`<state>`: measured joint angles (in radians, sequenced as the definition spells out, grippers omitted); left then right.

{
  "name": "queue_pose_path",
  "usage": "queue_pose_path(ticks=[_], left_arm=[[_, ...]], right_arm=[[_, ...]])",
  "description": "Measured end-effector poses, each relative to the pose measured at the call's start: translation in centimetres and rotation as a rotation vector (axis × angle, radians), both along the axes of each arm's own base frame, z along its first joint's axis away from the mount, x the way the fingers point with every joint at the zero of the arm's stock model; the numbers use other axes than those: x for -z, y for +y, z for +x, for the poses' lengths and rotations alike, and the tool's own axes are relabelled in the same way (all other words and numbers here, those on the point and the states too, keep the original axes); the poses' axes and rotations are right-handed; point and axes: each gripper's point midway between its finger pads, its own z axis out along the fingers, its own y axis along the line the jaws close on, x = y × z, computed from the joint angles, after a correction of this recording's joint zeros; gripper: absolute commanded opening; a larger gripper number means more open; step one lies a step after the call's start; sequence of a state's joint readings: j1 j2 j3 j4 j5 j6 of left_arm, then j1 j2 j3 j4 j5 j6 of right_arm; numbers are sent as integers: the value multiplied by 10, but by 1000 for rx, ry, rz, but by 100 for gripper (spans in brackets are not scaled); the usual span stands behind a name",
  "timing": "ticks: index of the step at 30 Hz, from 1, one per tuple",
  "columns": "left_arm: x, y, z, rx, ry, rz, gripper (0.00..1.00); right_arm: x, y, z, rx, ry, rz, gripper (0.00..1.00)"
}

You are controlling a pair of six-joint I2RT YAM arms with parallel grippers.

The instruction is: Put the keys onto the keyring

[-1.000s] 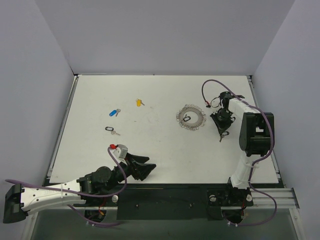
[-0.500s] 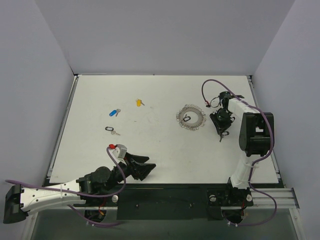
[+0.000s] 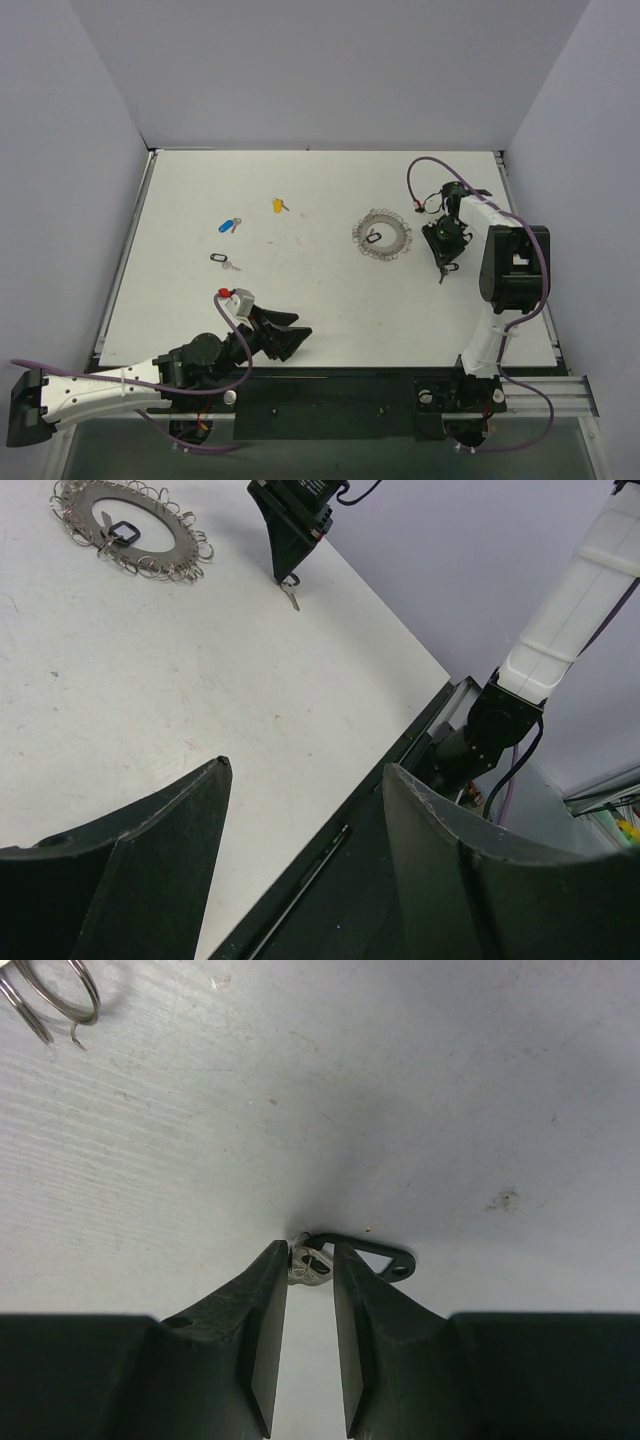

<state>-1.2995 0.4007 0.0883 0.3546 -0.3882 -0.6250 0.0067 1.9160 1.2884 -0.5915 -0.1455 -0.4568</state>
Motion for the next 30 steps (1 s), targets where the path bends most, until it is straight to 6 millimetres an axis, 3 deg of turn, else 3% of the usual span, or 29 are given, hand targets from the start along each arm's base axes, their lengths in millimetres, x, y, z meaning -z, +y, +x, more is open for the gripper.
queue_pose_path(ticks=[12, 30], left_arm=[[0, -1, -1, 3, 8, -4, 72], [0, -1, -2, 9, 22, -15, 72]], right_arm=[[-9, -9, 3, 43, -27, 2, 16], [-17, -8, 3, 70, -44, 26, 21]])
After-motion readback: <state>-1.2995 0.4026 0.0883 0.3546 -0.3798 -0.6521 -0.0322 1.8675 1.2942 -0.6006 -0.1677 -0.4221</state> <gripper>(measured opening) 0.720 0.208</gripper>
